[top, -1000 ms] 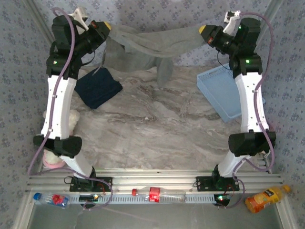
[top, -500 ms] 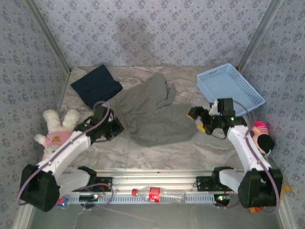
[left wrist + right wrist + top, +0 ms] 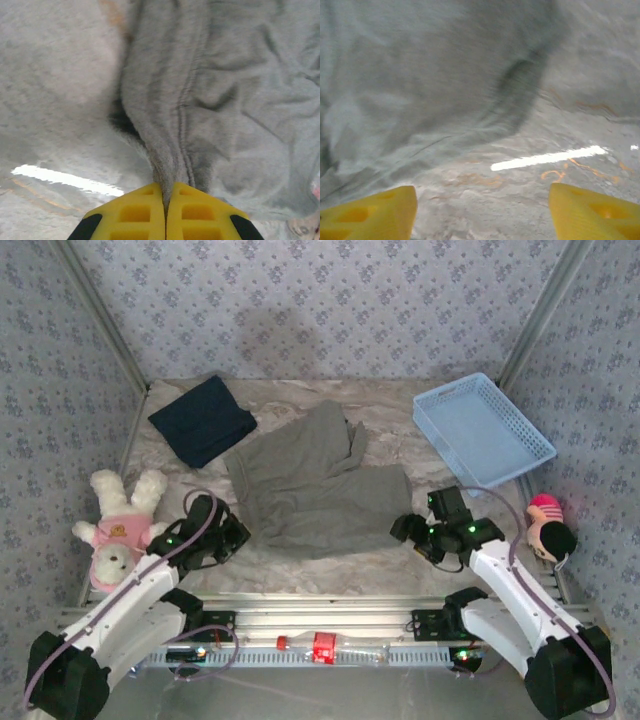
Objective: Fold and stack the mixed laundry pile
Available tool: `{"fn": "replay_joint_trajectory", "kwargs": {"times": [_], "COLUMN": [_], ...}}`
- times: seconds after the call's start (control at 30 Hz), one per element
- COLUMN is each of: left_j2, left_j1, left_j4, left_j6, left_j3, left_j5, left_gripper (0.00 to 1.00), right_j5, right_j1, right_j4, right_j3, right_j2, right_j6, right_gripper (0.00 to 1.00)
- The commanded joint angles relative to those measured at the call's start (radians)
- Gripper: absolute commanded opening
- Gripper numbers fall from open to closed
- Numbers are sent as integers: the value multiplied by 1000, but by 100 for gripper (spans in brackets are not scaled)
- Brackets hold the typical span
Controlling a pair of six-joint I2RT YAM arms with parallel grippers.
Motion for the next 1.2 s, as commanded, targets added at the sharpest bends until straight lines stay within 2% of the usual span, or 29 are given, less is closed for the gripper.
{"fn": "replay_joint_trajectory", "kwargs": {"times": [0.0, 0.1, 0.33, 0.43, 0.47, 0.5, 0.53, 0.57, 0.67, 0.77, 0.9, 1.03, 1.17], "left_j2": [-44, -53, 46, 87, 96, 101, 106, 109, 109, 90, 119, 337, 618], "left_j1": [-7, -6, -6, -7, -5, -5, -5, -5, -5, -6, 11, 100, 163], "left_j4": [15, 45, 86, 89, 89, 87, 84, 79, 48, 9, -1, 35, 2], "left_j6": [-78, -100, -71, -53, -49, -45, -43, -43, -38, -18, 32, 133, 248], "left_j3": [-61, -94, -62, -41, -38, -36, -36, -40, -43, -16, 95, 330, 708], "left_j5": [-39, -50, -46, -48, -48, -52, -54, -55, -48, -27, -20, 62, 103], "left_gripper": [0, 0, 0, 0, 0, 0, 0, 0, 0, 0, 0, 0, 0], "right_j5": [63, 67, 104, 113, 110, 107, 110, 122, 135, 150, 87, 1, -95], "right_j1": [9, 9, 8, 7, 7, 8, 7, 7, 8, 15, -15, -114, -181], "right_j4": [127, 244, 325, 344, 356, 362, 359, 333, 254, 133, 35, 119, 169], "right_j3": [-64, -71, 1, 15, 16, 18, 21, 30, 46, 51, 79, 220, 523], "right_j2": [24, 107, 313, 390, 414, 432, 447, 454, 422, 310, 194, 303, 535], "right_j6": [108, 120, 60, 57, 52, 48, 40, 30, -11, -26, 8, -38, -133], "right_gripper": [56, 48, 51, 46, 43, 35, 15, 0, 0, 0, 0, 0, 0]}}
